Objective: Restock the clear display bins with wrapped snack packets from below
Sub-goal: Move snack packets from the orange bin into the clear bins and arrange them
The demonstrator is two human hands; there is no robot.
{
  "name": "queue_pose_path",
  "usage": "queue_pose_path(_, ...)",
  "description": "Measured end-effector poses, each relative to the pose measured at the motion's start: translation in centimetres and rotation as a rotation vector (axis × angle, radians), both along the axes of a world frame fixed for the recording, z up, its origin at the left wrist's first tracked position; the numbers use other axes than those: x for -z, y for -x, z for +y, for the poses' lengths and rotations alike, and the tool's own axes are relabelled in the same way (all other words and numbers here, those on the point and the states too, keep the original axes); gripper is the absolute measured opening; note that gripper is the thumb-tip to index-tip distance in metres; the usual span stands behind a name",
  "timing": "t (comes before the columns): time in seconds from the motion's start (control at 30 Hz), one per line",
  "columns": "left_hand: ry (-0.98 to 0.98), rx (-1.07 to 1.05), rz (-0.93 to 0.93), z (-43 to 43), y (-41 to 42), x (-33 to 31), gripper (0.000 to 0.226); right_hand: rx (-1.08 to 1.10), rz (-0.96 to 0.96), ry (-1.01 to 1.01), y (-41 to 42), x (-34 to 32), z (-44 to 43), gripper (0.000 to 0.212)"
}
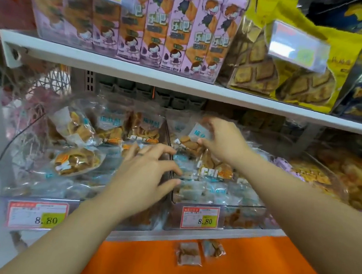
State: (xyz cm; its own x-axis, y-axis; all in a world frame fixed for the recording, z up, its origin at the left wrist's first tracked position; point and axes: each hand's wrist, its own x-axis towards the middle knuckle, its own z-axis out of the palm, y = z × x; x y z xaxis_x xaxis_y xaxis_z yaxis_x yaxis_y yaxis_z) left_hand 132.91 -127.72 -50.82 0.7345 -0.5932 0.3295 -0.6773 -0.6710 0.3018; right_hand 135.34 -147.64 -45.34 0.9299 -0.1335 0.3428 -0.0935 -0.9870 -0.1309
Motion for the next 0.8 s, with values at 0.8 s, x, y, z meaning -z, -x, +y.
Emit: queue_pose_path(0.8, 0.098, -0.294, -0.158, 6.0, -2.0, -3.5, 0.025, -0.38, -0.029, 0.154, 2.6, 0.1, 5.9, 0.036)
